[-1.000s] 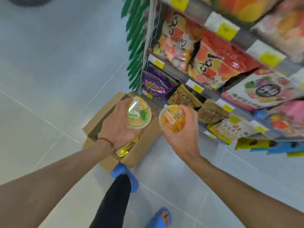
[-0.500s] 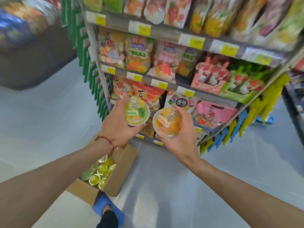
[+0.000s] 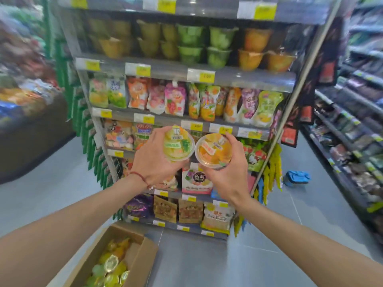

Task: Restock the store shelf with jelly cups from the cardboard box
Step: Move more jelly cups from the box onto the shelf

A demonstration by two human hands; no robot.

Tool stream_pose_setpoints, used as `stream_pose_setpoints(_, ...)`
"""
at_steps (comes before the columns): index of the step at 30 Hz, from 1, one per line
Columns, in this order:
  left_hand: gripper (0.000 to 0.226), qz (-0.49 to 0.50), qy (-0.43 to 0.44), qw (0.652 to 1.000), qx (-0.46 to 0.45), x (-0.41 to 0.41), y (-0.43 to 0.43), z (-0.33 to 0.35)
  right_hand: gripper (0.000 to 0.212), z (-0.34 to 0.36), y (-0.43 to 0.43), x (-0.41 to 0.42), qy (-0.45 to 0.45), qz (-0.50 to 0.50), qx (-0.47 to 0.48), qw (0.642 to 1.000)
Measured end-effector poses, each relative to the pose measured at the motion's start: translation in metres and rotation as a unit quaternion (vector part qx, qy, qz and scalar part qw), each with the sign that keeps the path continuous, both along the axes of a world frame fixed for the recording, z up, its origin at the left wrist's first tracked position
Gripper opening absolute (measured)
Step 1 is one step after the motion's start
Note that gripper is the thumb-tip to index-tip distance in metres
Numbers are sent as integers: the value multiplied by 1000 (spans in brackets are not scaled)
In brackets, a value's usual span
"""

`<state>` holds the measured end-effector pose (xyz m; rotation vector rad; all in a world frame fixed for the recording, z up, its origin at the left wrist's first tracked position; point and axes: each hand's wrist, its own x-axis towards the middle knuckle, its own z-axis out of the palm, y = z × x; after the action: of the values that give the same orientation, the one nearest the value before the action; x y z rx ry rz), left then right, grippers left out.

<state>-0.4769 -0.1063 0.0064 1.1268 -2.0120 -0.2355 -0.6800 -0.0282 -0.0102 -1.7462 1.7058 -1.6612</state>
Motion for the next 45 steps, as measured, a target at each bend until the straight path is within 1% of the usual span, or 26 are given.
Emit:
stream_pose_setpoints(6,87,-47,34,996,-70,1,-47,42,89,39,-45,9,26,-25,-22,999)
stream_pose_setpoints(9,88,-43,41,994,-94,18,-81,60,87,58,-80,22,21,-39,-37,998)
stream_pose_setpoints(12,88,-39,29,993,-112,40,-113,74,89,77,-113,41,14,-57,-54,997)
stream_pose_setpoints(17,82,-34,37,990,-131,83,-165,97,89,106,-165,79,7,-69,-95,993)
stream_pose_setpoints(20,80,-13,74,989,-131,108,-191,109,89,122,-195,102,22,-54,-111,992)
stream_pose_setpoints(23,79,4,106,984,-142,132,-215,121,86,137,-224,122,35,-20,-113,993)
stream_pose_setpoints(28,77,50,157,973,-159,163,-252,142,85,160,-278,154,8,41,-112,993)
stream_pose_setpoints(34,74,100,166,968,-162,192,-292,162,93,189,-343,186,-65,69,-107,990)
stream_pose_setpoints(37,74,120,165,964,-168,202,-307,167,86,202,-368,196,-97,80,-109,986)
stream_pose_setpoints(39,74,135,177,961,-165,207,-315,167,81,206,-381,200,-99,88,-108,985)
stream_pose_setpoints(45,72,163,186,955,-166,210,-331,164,77,212,-413,211,-78,92,-79,989)
